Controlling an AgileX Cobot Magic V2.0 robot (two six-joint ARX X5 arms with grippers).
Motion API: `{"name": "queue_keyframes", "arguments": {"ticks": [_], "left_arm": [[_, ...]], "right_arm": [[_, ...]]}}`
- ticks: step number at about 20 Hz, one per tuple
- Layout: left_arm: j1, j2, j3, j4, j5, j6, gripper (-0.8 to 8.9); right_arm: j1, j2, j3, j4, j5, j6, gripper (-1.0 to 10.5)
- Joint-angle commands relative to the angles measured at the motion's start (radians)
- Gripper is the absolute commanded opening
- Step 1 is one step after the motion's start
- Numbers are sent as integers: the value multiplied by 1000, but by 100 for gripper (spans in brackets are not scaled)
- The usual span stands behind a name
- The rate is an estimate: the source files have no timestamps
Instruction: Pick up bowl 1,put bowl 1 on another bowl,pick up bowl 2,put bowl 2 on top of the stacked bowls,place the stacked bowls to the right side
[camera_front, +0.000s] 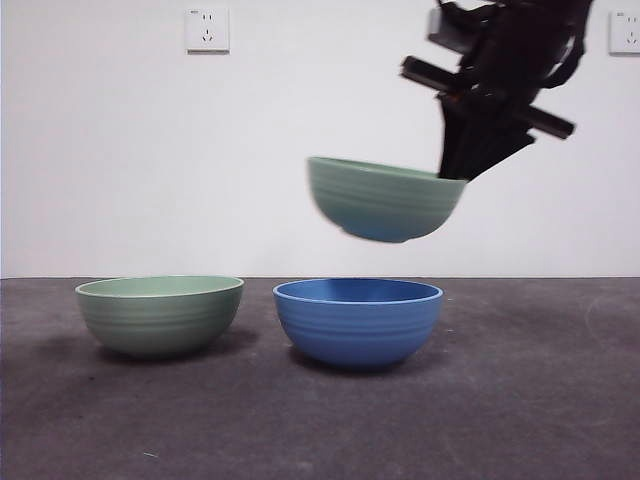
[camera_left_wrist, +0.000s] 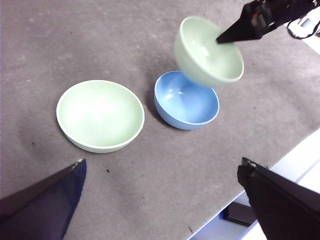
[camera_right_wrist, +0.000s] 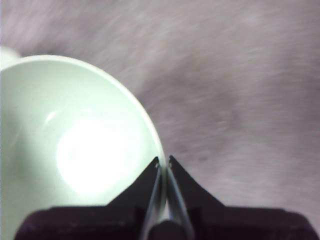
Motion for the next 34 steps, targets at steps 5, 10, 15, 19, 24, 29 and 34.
{"name": "queue_keyframes", "arguments": {"ticks": [5,10,15,19,24,29,34], "left_arm": [[1,0,1,1,5,0,616],[1,0,1,2,5,0,616],[1,15,1,6,2,0,616],[1,88,1,31,2,0,616],[-24,247,1,162,-52,-63,616],[-135,476,1,323,-240,-160,616],[-231,741,1,488,-421,-232,616]], "right_arm": [[65,136,-5,3,8,-8,-17],[87,175,-5,1,58,-25,-17],[87,175,-5,-31,53,-27,168],[95,154,-5,-14,47,-28,235],[94,-39,-5,-56,51,-27,234],[93,-333,-5,-169,51,-26,229],[94,-579,-5,-220,49,0,226]]}}
